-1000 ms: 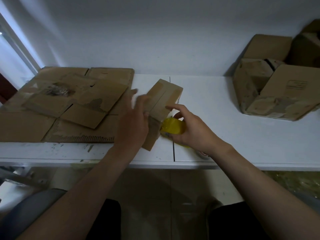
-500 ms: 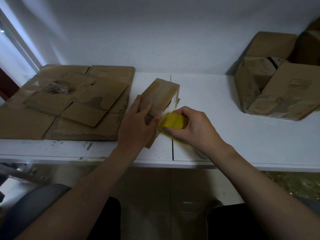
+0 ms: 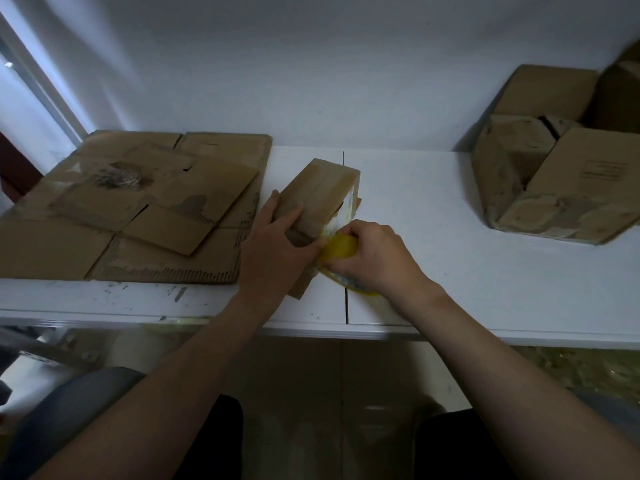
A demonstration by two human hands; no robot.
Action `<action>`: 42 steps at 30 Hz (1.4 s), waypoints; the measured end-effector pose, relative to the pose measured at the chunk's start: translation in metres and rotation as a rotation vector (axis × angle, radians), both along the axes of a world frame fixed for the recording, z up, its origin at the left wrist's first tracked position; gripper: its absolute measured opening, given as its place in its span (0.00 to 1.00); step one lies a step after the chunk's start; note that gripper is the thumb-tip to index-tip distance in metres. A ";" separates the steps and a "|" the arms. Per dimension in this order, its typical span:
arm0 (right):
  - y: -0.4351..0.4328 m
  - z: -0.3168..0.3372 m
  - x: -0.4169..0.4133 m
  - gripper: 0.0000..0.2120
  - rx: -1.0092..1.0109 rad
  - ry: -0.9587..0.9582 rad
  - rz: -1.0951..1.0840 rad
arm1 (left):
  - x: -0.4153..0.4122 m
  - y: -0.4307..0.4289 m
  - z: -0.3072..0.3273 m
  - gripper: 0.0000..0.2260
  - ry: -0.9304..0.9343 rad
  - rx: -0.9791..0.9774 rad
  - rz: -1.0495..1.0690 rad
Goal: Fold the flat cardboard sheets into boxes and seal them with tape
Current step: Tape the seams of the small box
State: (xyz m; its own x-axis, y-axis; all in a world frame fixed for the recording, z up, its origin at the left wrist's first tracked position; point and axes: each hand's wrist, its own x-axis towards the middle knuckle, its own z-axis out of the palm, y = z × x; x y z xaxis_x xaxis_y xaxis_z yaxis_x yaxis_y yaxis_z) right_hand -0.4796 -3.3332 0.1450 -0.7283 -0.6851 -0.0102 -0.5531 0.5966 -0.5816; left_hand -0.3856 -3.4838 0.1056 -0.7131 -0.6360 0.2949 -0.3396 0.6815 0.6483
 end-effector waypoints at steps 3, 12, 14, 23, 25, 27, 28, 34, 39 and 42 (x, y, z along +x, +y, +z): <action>0.002 0.000 -0.001 0.29 -0.009 -0.020 0.032 | 0.000 -0.005 0.001 0.47 0.020 0.145 0.097; 0.023 0.050 -0.012 0.35 -0.310 0.210 0.134 | 0.008 -0.019 0.057 0.56 0.137 0.305 -0.073; 0.025 0.071 -0.014 0.44 -0.284 0.222 0.243 | 0.014 -0.017 0.079 0.57 0.151 0.262 -0.195; 0.017 0.136 0.008 0.59 -0.116 0.336 0.449 | 0.040 -0.012 0.169 0.49 -0.030 0.009 -0.573; 0.019 0.138 0.016 0.56 -0.162 0.352 0.403 | 0.050 -0.011 0.182 0.49 -0.075 0.022 -0.544; 0.021 0.136 0.021 0.50 -0.190 0.397 0.325 | 0.060 -0.010 0.190 0.42 -0.067 -0.030 -0.444; 0.022 0.134 0.022 0.47 -0.210 0.415 0.273 | 0.065 -0.009 0.192 0.34 -0.030 -0.073 -0.374; 0.015 0.109 0.021 0.31 -0.488 0.247 -0.011 | 0.095 0.020 0.174 0.33 -0.198 0.027 -0.241; 0.021 0.072 0.031 0.27 -0.601 0.008 -0.020 | 0.112 0.027 0.155 0.23 -0.049 -0.011 -0.229; 0.030 0.044 0.034 0.27 -0.576 -0.055 0.052 | 0.122 0.035 0.143 0.20 -0.073 -0.024 -0.303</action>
State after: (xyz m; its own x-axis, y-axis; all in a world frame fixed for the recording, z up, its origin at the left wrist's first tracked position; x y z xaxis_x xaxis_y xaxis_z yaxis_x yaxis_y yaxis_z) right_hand -0.4458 -3.3037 0.1889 -0.7024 -0.6262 0.3384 -0.5332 0.1481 -0.8329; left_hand -0.2635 -3.4491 0.2482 -0.8891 -0.3845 0.2482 -0.1637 0.7736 0.6122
